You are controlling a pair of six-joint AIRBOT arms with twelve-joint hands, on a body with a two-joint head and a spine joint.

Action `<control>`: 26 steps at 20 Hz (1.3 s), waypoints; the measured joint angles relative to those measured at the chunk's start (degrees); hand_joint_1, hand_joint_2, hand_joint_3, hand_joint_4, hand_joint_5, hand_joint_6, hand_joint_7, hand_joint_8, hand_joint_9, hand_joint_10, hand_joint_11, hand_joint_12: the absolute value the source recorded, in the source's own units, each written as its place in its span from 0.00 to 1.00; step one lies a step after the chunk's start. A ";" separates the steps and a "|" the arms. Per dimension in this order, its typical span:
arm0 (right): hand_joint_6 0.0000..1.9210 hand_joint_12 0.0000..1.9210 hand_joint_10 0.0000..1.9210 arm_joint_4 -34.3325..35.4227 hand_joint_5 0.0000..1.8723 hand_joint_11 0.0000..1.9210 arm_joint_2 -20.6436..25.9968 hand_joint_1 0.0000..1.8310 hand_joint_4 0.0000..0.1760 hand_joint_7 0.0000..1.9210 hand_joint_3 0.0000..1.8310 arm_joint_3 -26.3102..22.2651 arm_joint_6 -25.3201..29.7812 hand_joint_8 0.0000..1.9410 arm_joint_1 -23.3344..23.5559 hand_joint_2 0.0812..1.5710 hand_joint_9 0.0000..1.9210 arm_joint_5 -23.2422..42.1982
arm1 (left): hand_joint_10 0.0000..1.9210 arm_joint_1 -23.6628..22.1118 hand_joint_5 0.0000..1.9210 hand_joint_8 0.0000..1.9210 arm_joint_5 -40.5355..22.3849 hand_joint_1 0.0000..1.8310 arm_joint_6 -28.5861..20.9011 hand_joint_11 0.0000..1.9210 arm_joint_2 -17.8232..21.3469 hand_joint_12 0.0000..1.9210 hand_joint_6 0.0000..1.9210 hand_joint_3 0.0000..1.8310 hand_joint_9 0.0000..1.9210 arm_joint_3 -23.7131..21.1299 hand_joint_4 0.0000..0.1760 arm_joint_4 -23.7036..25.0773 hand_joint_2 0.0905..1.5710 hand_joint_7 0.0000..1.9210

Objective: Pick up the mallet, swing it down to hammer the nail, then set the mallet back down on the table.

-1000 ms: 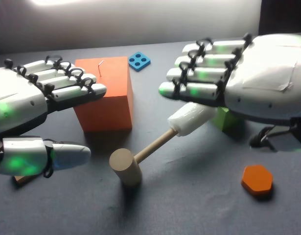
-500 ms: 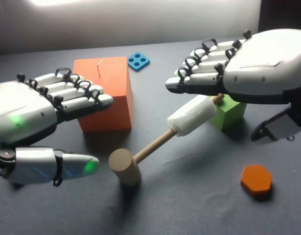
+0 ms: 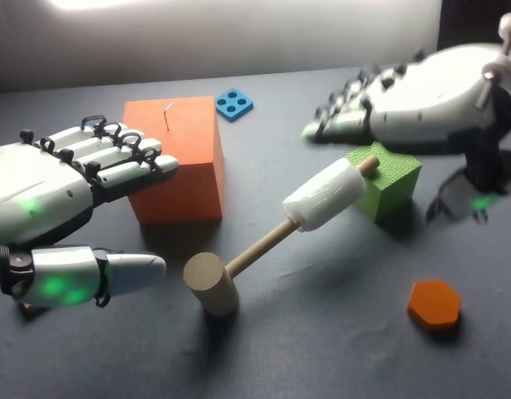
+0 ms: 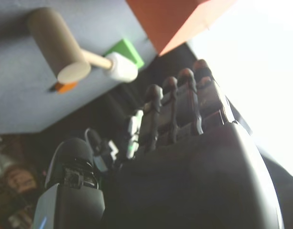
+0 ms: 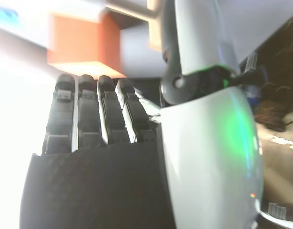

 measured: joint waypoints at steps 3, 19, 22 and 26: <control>0.00 0.00 0.00 -3.78 0.00 0.00 -2.62 0.71 0.00 0.00 0.00 0.72 4.92 0.00 -0.37 0.54 0.00 0.02 | 0.00 0.87 0.06 0.00 -0.39 0.00 0.37 0.00 -1.57 0.09 0.00 0.00 0.02 1.16 0.00 -1.40 0.76 0.03; 0.00 0.00 0.00 -15.41 0.00 0.00 -18.58 0.74 0.00 0.00 0.01 13.99 21.38 0.00 -5.49 0.57 0.00 -2.54 | 0.00 1.33 0.08 0.00 -2.56 0.00 1.22 0.00 -5.81 0.16 0.00 0.00 0.04 4.96 0.00 -4.83 0.77 0.05; 0.00 0.00 0.00 -15.76 0.00 0.00 -19.89 0.74 0.00 0.00 0.01 15.21 21.99 0.00 -6.14 0.57 0.00 -2.58 | 0.00 1.33 0.09 0.00 -2.99 0.00 1.29 0.00 -6.47 0.17 0.00 0.00 0.06 5.57 0.00 -4.81 0.77 0.07; 0.00 0.00 0.00 -15.02 0.00 0.00 -22.36 0.76 0.00 0.00 0.00 17.64 22.86 0.00 -6.95 0.57 0.00 -3.23 | 0.00 1.33 0.09 0.00 -3.08 0.00 1.31 0.00 -6.69 0.16 0.00 0.00 0.05 6.19 0.00 -5.66 0.77 0.06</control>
